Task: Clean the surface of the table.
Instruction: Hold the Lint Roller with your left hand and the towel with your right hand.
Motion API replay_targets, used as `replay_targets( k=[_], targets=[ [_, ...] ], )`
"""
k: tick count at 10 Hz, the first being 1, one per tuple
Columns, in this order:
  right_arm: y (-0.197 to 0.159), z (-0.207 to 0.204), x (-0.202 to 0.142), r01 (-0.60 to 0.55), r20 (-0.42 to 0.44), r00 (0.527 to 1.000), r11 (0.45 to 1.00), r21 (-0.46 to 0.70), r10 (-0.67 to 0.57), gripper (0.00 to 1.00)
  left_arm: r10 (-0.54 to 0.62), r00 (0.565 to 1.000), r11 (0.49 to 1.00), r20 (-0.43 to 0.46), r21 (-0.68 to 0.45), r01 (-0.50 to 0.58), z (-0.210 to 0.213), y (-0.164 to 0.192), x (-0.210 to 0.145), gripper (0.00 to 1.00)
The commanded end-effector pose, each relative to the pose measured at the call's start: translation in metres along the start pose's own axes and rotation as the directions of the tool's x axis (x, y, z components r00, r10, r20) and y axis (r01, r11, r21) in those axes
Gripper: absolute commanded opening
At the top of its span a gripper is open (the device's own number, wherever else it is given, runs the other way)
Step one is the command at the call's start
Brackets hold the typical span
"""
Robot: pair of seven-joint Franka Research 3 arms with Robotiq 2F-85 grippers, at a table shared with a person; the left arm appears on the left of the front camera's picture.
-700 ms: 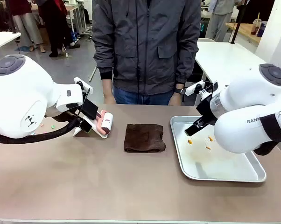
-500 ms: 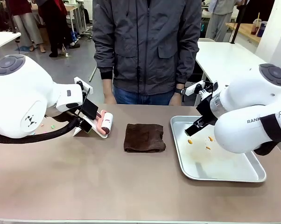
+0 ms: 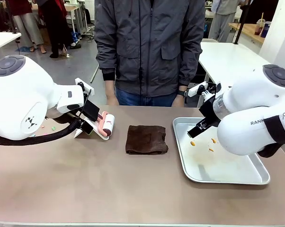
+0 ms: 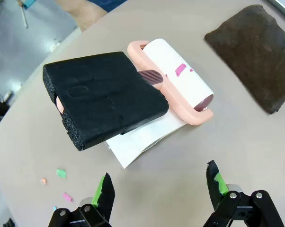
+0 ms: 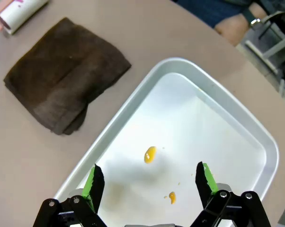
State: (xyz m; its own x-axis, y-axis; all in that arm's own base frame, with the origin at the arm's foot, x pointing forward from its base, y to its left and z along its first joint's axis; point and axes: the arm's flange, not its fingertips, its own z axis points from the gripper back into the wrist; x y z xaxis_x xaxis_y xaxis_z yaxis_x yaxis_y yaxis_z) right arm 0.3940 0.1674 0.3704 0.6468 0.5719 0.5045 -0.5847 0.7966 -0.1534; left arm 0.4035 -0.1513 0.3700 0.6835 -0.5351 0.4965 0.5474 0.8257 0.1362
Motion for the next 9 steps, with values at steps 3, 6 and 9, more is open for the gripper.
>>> replay_targets(
  k=[3,6,9],
  targets=[
    [-0.0001,0.0000,0.0001,0.000,0.000,1.000,1.000,0.000,0.000,1.00,-0.001,1.000,1.000,0.000,0.000,0.001,0.0001,-0.0001,0.0001,1.00],
    [-0.0001,0.0000,0.0001,0.000,0.000,1.000,1.000,0.000,0.000,1.00,-0.001,1.000,1.000,0.000,0.000,0.001,0.0001,-0.0001,0.0001,1.00],
    [-0.0001,0.0000,0.0001,0.000,0.000,1.000,1.000,0.000,0.000,1.00,-0.001,1.000,1.000,0.000,0.000,0.001,0.0001,-0.0001,0.0001,1.00]
  ],
)
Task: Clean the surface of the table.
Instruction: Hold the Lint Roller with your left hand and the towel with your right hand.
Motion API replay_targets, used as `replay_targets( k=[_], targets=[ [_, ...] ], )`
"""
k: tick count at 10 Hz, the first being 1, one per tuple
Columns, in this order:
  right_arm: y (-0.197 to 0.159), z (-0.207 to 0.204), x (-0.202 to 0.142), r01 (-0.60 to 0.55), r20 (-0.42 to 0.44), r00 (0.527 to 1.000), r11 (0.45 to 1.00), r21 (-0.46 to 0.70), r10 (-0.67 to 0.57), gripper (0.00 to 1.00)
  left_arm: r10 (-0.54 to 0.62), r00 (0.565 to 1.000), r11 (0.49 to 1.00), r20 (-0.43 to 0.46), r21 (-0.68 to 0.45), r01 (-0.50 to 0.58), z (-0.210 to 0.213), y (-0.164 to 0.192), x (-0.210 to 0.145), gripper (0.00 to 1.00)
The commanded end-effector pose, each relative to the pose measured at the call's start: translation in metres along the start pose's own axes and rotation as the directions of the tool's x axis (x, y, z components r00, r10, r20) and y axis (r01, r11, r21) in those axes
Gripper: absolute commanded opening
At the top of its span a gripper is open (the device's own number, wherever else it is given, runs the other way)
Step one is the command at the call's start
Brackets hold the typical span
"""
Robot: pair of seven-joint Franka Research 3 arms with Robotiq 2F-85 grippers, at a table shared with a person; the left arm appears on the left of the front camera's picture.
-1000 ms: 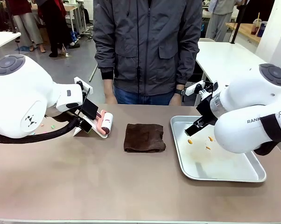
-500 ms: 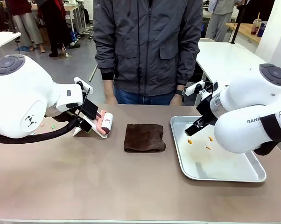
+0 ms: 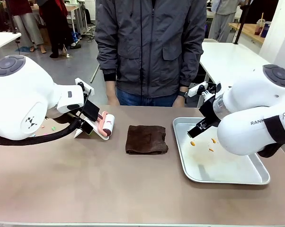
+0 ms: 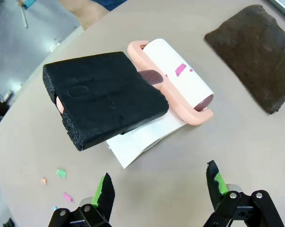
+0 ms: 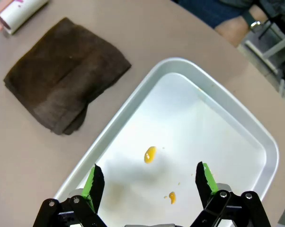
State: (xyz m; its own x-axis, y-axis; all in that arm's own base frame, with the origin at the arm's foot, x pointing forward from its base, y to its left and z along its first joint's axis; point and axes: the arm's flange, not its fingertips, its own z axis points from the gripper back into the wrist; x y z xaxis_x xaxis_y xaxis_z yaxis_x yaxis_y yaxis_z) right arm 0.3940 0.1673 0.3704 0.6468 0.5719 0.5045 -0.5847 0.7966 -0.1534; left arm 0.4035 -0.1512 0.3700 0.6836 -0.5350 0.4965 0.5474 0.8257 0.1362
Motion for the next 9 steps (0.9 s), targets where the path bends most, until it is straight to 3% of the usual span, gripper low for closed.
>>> replay_targets(
  k=[1,4,7,9],
  targets=[
    [0.000,0.000,0.000,0.000,0.000,1.000,1.000,0.000,0.000,1.00,-0.001,1.000,1.000,0.000,0.000,0.001,0.000,0.000,0.000,1.00],
    [0.000,0.000,0.000,0.000,0.000,1.000,1.000,0.000,0.000,1.00,0.000,1.000,1.000,0.000,0.000,0.000,0.000,0.000,0.000,1.00],
    [-0.001,0.024,-0.013,0.162,-0.059,0.986,0.985,0.053,-0.159,1.00,0.105,0.994,0.988,-0.016,-0.114,-0.106,0.031,0.013,-0.016,1.00],
    [-0.015,0.049,-0.021,0.303,-0.090,0.952,0.947,0.111,-0.294,1.00,0.236,0.972,0.944,0.012,-0.242,-0.226,0.067,0.043,-0.036,1.00]
  ],
)
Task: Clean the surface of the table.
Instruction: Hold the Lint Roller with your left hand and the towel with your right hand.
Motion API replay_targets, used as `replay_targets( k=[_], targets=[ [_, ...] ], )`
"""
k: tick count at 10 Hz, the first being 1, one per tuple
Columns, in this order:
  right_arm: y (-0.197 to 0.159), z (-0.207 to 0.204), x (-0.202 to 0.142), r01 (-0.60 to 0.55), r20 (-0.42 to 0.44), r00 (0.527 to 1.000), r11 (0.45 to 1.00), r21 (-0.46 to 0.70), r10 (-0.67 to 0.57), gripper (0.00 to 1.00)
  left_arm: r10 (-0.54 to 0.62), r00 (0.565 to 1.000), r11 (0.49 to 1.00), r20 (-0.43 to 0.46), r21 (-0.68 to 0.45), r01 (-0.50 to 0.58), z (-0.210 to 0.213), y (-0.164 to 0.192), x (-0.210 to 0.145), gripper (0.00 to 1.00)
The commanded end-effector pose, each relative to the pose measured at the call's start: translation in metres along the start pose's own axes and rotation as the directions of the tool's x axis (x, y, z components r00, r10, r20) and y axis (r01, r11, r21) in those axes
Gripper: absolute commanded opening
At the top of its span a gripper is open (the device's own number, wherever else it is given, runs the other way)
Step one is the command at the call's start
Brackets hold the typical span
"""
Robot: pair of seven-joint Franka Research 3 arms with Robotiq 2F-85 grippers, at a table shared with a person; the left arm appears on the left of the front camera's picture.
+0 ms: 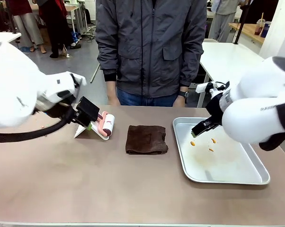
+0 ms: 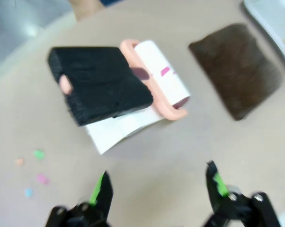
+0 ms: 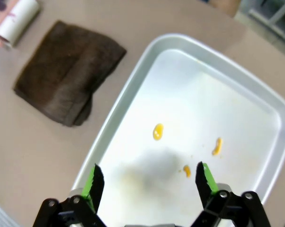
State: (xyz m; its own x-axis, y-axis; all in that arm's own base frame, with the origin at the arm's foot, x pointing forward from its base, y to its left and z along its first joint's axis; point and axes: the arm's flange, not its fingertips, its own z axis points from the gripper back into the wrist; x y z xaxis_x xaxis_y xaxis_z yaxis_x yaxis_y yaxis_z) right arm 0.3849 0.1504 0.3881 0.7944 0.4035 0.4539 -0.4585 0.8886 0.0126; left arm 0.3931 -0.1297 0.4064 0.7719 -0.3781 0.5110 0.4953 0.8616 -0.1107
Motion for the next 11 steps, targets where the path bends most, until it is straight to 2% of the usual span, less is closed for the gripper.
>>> replay_targets(
  k=[1,2,3,4,5,6,8,9,10,11],
  targets=[
    [-0.014,0.037,-0.019,0.177,-0.046,0.984,0.982,0.070,-0.174,1.00,0.115,0.993,0.990,0.023,-0.090,-0.112,0.050,0.037,-0.039,1.00],
    [-0.021,0.054,-0.026,0.253,-0.073,0.966,0.963,0.096,-0.247,1.00,0.173,0.985,0.972,0.001,-0.163,-0.170,0.071,0.049,-0.048,1.00],
    [-0.030,0.075,-0.033,0.311,-0.067,0.950,0.933,0.181,-0.304,1.00,0.268,0.964,0.935,0.007,-0.244,-0.258,0.088,0.069,-0.053,1.00],
    [-0.043,0.099,-0.044,0.331,-0.071,0.942,0.882,0.334,-0.327,1.00,0.359,0.933,0.885,-0.011,-0.313,-0.344,0.103,0.095,-0.059,1.00],
    [-0.059,0.121,-0.058,0.371,-0.055,0.921,0.830,0.417,-0.384,1.00,0.412,0.911,0.826,-0.024,-0.413,-0.384,0.117,0.120,-0.068,1.00],
    [-0.081,0.143,-0.077,0.390,-0.034,0.896,0.747,0.538,-0.443,1.00,0.462,0.886,0.757,-0.027,-0.509,-0.410,0.131,0.152,-0.081,1.00],
    [-0.127,0.165,-0.117,0.412,0.011,0.816,0.595,0.690,-0.578,1.00,0.565,0.825,0.619,-0.007,-0.657,-0.430,0.152,0.208,-0.119,1.00],
    [-0.152,0.167,-0.138,0.427,0.016,0.762,0.521,0.739,-0.648,1.00,0.619,0.784,0.564,0.037,-0.716,-0.411,0.163,0.233,-0.144,1.00],
    [-0.175,0.166,-0.159,0.435,0.023,0.717,0.474,0.766,-0.697,1.00,0.676,0.733,0.507,0.080,-0.772,-0.383,0.173,0.248,-0.167,1.00],
    [-0.202,0.165,-0.185,0.384,0.063,0.652,0.400,0.832,-0.756,1.00,0.727,0.679,0.463,0.097,-0.800,-0.382,0.172,0.244,-0.179,1.00]
  ],
)
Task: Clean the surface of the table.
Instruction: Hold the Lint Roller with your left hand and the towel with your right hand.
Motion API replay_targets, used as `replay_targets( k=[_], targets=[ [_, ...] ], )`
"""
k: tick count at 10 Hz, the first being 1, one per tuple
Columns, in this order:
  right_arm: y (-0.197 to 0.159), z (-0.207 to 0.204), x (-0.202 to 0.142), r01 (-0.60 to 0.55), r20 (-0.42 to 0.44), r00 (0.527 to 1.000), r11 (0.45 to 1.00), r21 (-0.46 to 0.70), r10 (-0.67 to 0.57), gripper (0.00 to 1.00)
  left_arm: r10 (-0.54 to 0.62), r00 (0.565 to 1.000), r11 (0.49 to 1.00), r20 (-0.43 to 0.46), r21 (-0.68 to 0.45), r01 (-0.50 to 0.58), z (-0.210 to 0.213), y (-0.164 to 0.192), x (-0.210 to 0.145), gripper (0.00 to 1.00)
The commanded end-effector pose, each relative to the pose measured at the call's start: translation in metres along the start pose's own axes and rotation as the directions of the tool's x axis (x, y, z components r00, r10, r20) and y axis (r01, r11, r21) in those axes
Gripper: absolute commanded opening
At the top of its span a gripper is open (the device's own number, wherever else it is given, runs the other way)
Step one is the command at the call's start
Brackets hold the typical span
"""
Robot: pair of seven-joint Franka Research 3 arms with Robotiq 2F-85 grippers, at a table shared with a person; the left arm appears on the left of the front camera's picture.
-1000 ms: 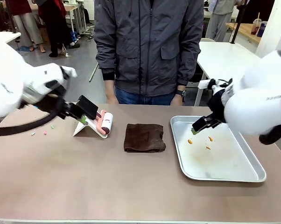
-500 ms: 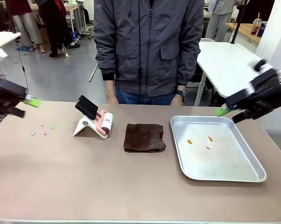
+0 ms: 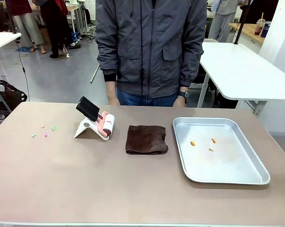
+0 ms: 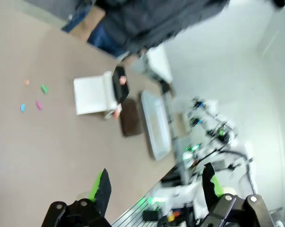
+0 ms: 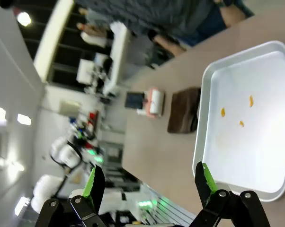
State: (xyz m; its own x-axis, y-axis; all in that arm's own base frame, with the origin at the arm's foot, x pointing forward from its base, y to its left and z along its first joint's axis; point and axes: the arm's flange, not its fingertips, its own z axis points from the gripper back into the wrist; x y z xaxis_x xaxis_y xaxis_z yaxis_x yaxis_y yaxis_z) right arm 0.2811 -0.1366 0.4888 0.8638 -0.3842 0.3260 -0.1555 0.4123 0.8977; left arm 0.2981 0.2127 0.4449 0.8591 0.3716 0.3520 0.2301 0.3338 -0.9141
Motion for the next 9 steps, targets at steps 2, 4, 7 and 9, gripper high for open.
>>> replay_targets(
  k=[2,4,7,9],
  targets=[
    [-0.075,0.036,-0.027,0.049,0.154,0.985,0.981,0.187,-0.079,1.00,0.080,0.992,0.995,0.094,-0.065,-0.074,-0.054,0.001,-0.025,1.00],
    [-0.097,0.049,-0.031,0.089,0.193,0.973,0.980,0.180,-0.124,1.00,0.111,0.986,0.993,0.128,-0.055,-0.105,-0.078,-0.004,-0.038,1.00],
    [-0.094,0.067,-0.025,0.101,0.200,0.970,0.978,0.181,-0.137,1.00,0.123,0.987,0.991,0.099,-0.070,-0.116,-0.057,0.013,-0.020,1.00],
    [-0.094,0.067,-0.025,0.101,0.200,0.970,0.978,0.181,-0.137,1.00,0.123,0.987,0.991,0.099,-0.070,-0.116,-0.057,0.013,-0.020,1.00]
  ],
)
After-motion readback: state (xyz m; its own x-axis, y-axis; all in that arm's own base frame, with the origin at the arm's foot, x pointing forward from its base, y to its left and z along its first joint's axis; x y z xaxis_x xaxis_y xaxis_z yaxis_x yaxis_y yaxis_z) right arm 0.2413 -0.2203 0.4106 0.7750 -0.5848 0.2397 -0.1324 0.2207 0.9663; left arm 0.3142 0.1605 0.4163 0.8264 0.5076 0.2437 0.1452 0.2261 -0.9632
